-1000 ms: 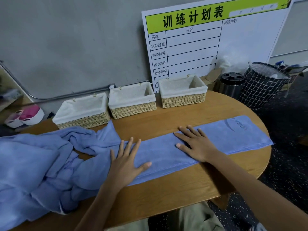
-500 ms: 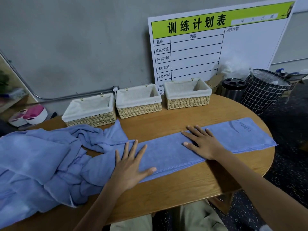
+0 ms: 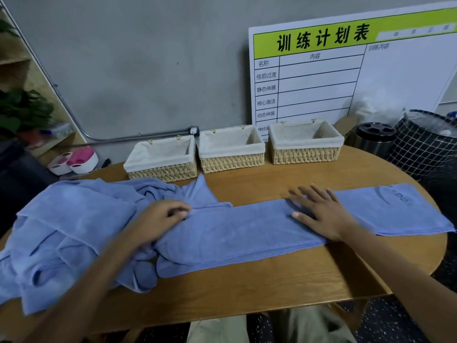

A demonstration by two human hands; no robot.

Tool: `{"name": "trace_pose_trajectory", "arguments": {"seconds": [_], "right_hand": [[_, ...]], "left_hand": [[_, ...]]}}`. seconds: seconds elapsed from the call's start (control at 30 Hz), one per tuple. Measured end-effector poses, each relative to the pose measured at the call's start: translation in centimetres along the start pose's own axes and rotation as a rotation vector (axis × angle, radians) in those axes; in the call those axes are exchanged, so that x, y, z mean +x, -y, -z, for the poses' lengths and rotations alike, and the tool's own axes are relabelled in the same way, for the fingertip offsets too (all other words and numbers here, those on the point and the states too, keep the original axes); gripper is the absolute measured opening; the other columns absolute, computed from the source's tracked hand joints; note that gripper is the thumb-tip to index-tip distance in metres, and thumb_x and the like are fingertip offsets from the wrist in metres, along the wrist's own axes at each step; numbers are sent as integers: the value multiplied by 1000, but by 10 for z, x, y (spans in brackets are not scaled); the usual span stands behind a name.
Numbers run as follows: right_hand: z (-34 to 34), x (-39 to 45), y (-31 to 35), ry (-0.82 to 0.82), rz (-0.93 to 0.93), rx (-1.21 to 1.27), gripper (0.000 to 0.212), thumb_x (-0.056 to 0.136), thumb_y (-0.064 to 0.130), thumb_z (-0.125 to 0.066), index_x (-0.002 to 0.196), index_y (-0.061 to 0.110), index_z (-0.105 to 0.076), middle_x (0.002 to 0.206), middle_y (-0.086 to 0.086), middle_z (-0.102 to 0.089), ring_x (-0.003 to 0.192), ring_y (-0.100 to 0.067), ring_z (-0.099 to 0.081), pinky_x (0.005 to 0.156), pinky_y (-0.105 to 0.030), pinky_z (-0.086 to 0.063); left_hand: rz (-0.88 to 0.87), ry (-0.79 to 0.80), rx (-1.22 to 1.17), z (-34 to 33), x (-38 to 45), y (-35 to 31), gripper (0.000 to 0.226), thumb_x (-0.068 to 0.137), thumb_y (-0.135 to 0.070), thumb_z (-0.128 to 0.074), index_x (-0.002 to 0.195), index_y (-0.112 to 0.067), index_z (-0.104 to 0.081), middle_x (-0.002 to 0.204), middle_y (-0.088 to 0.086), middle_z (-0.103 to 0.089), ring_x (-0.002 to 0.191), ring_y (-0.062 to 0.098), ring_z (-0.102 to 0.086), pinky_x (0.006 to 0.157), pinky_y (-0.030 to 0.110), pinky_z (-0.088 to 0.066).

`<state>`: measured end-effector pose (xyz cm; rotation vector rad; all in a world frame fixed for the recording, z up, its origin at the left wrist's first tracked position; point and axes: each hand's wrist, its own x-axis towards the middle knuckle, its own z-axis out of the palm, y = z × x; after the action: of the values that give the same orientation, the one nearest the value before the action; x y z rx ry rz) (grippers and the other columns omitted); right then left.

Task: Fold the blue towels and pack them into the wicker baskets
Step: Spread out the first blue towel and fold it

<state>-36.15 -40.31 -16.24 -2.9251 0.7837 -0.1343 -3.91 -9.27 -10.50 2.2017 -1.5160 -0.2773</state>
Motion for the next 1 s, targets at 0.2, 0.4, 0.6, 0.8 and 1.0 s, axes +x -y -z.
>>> {"name": "trace_pose_trajectory", "arguments": {"seconds": [0.2, 0.4, 0.6, 0.8, 1.0], "right_hand": [[-6, 18, 118, -171, 403, 180, 60, 94, 72, -30, 137, 38, -55, 140, 6, -53, 138, -24, -41, 112, -46, -32], [-21, 30, 206, -116, 581, 232, 52, 93, 65, -42, 130, 34, -62, 122, 8, -57, 111, -18, -49, 98, -36, -35], [-32, 34, 232, -87, 621, 212, 53, 87, 65, -44, 121, 30, -66, 111, 4, -57, 103, -18, -46, 90, -35, -34], [-36, 37, 239, -75, 618, 213, 52, 84, 65, -49, 121, 32, -66, 111, 6, -57, 105, -17, -49, 89, -32, -31], [-39, 37, 239, -88, 633, 253, 38, 84, 58, -61, 112, 32, -68, 103, 8, -55, 98, -12, -49, 88, -32, -33]], "left_hand": [[42, 310, 180, 33, 9, 52, 36, 90, -5, -71, 115, -31, -69, 110, -18, -69, 100, 2, -66, 92, 26, -53], [-26, 379, 124, 15, 19, 56, 40, 90, -3, -67, 128, -17, -66, 113, -8, -68, 100, 3, -64, 84, 11, -48], [-70, 323, 50, 11, 16, 60, 24, 88, -3, -69, 107, -17, -75, 100, -12, -70, 94, 0, -66, 85, 19, -52], [-140, 345, 82, 8, 15, 54, 32, 94, -19, -69, 125, -27, -66, 109, -16, -58, 100, 2, -59, 89, 21, -50], [-132, 282, 45, 6, 11, 57, 14, 90, -17, -67, 93, -30, -72, 92, -7, -62, 86, 11, -62, 83, 40, -52]]}}
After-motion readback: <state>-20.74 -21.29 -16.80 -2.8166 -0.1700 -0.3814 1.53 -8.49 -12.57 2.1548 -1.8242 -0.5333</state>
